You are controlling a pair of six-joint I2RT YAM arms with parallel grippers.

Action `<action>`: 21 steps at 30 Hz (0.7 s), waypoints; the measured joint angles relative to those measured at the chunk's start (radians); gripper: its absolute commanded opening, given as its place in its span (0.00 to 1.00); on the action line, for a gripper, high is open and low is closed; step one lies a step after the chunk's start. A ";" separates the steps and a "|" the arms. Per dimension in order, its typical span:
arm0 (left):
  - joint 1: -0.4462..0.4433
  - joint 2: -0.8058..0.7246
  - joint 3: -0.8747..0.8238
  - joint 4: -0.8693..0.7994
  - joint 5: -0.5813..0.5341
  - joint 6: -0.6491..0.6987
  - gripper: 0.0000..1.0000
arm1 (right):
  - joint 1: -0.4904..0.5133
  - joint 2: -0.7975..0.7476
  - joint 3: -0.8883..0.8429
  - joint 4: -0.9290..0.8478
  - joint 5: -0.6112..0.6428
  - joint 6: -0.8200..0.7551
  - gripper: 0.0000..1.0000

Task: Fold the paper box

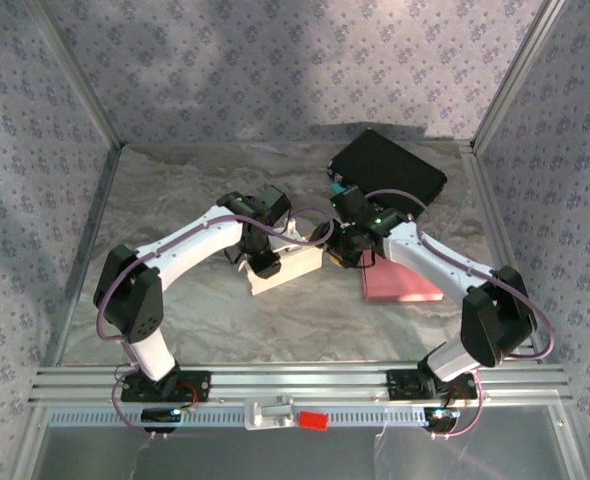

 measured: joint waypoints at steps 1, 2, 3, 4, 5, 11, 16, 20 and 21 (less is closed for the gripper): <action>0.000 0.000 0.000 0.000 0.000 0.000 0.34 | 0.000 0.007 0.006 0.002 0.000 0.005 0.53; 0.000 0.000 0.000 0.000 0.000 0.000 0.35 | 0.001 0.015 0.016 -0.003 0.000 0.011 0.51; 0.000 0.000 0.000 0.000 0.000 0.000 0.35 | 0.003 0.024 0.029 -0.013 0.001 0.016 0.49; 0.000 0.000 0.000 0.000 0.000 0.000 0.35 | 0.005 0.032 0.039 -0.022 0.001 0.016 0.49; 0.000 0.000 0.000 0.000 -0.001 0.000 0.35 | 0.006 0.040 0.049 -0.027 0.000 0.018 0.48; 0.000 0.000 0.000 0.000 0.000 0.000 0.33 | 0.019 0.048 0.086 -0.081 0.018 0.018 0.44; 0.000 0.000 0.000 0.004 0.006 0.013 0.30 | 0.020 0.031 0.127 -0.138 0.046 -0.069 0.46; 0.000 -0.002 0.000 0.005 0.023 0.032 0.29 | -0.030 -0.051 0.137 -0.149 0.034 -0.311 0.47; 0.000 -0.003 -0.001 0.006 0.028 0.037 0.29 | -0.057 -0.075 0.138 -0.147 0.015 -0.392 0.46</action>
